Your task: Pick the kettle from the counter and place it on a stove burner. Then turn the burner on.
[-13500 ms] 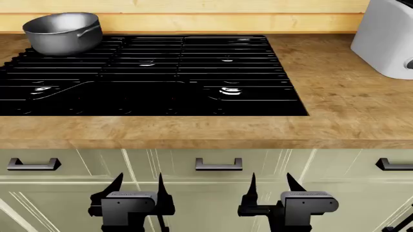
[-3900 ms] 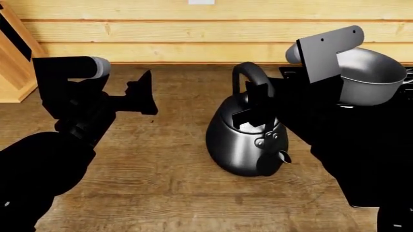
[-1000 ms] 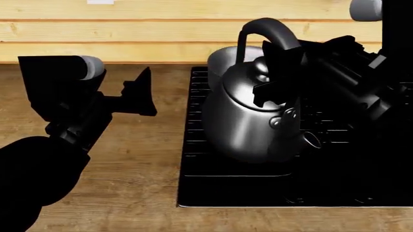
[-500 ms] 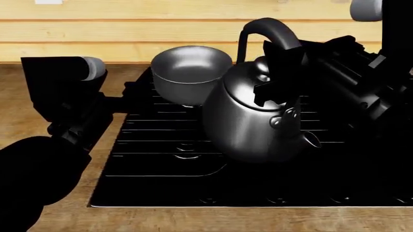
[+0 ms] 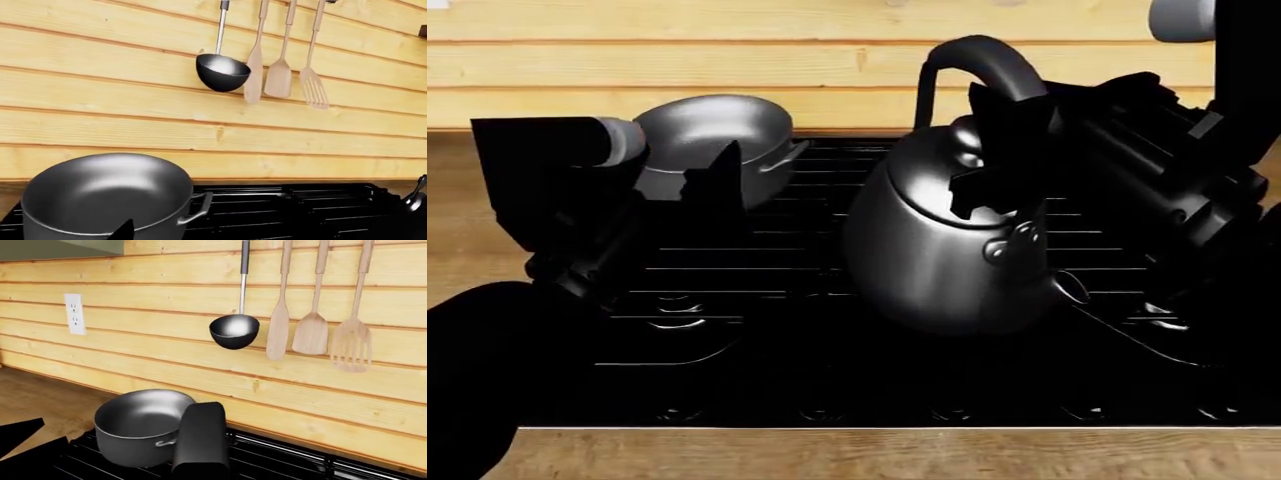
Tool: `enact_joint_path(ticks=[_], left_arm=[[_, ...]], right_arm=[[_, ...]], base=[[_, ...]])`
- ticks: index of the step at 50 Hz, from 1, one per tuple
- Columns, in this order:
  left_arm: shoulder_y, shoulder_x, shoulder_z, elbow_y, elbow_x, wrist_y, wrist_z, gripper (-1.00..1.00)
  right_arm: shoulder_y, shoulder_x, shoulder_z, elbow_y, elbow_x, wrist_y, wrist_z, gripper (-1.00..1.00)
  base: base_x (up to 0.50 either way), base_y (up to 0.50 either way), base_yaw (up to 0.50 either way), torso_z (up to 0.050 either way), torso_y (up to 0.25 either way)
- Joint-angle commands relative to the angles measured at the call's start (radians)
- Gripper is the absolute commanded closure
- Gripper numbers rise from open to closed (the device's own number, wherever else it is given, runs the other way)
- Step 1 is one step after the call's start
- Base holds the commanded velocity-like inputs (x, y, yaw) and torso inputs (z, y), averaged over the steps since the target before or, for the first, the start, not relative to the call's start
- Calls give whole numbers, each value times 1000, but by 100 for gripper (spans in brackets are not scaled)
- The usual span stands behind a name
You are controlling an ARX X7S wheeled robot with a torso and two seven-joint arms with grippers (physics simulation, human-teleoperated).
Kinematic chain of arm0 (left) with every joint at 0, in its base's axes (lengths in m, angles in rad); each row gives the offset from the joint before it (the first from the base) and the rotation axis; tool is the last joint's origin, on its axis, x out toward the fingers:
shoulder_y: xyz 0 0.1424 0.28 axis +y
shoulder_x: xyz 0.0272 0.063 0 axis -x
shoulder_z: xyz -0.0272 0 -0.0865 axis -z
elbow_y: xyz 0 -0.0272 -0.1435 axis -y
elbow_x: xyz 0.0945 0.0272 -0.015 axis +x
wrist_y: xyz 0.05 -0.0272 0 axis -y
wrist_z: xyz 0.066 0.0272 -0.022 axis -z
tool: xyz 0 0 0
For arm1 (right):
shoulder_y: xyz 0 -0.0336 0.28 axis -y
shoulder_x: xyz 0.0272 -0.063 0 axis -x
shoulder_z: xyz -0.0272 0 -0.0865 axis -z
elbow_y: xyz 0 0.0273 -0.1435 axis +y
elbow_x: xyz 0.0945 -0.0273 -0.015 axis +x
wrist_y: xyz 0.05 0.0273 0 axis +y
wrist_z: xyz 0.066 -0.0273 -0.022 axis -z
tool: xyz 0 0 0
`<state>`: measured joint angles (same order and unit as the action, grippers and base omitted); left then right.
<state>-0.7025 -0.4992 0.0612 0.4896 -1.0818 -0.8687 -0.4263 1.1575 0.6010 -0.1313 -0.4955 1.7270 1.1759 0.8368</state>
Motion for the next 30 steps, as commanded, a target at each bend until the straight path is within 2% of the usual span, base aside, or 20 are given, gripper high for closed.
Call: enact_joint_path(ticks=[1,19,30], left_arm=[[3,-3,3,-1,2,6,1,-100],[12,-7,1,-2,0,17,1,-100],[18,-5,7,-14,7,28,11,-100]], right_arm=[[20,1,28,-3,-49,-11,-17,100],[23,2,18,-7,-49,-21,-13,100],[36,6,10,2,-90,-24,-25,100]], base=[[0,-500,0,0,0],[0,-480,0,1,2],[0,-38,0,1,3]])
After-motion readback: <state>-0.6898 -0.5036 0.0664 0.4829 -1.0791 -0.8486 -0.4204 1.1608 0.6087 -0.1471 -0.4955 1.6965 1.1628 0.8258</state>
